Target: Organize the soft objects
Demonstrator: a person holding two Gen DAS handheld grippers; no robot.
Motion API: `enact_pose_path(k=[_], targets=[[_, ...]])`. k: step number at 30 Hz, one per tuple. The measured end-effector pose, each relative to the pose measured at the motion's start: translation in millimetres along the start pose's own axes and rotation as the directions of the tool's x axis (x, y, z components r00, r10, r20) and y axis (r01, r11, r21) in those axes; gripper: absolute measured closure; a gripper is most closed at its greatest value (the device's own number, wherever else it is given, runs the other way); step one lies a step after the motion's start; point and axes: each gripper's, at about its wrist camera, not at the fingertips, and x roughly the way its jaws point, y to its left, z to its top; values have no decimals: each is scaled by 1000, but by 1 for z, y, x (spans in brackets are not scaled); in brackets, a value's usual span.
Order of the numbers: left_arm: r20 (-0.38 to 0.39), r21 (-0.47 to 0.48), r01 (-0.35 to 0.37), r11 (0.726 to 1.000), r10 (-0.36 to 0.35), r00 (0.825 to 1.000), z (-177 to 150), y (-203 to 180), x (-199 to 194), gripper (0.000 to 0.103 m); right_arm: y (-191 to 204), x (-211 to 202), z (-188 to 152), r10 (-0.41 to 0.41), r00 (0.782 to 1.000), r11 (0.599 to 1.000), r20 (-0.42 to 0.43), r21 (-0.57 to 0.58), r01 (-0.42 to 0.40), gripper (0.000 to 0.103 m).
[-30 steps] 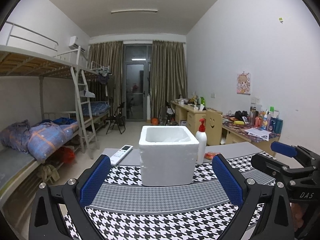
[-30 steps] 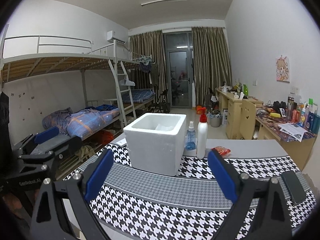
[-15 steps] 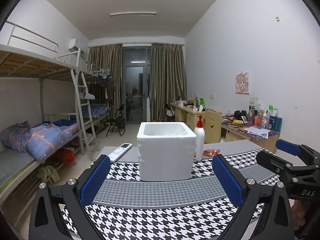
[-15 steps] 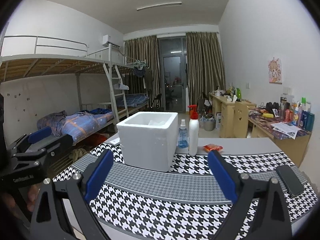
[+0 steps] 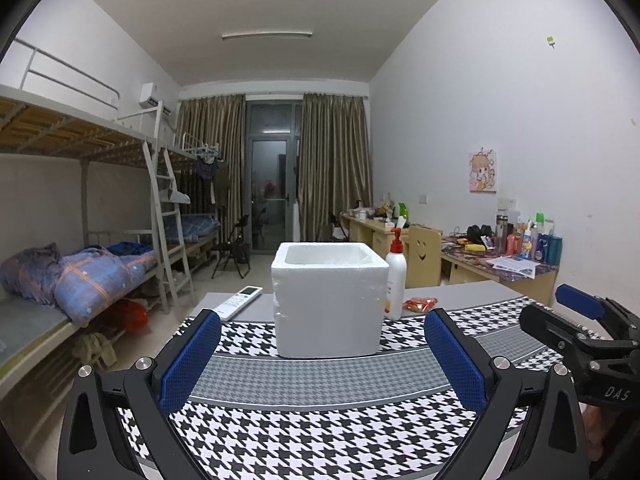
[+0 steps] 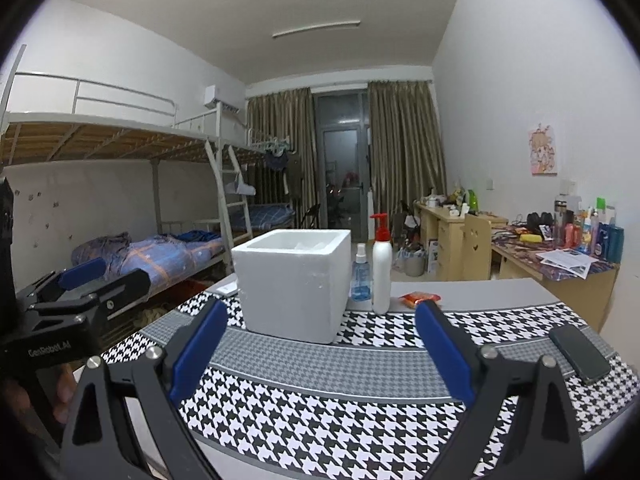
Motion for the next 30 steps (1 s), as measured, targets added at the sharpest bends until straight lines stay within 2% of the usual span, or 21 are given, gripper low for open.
enact_pose_path(k=[30], targets=[[-6,16,-2,1000,2,1000,-16,-10,-8,1,-13,-8,-24,-28,999,998,-30,53,30,6]])
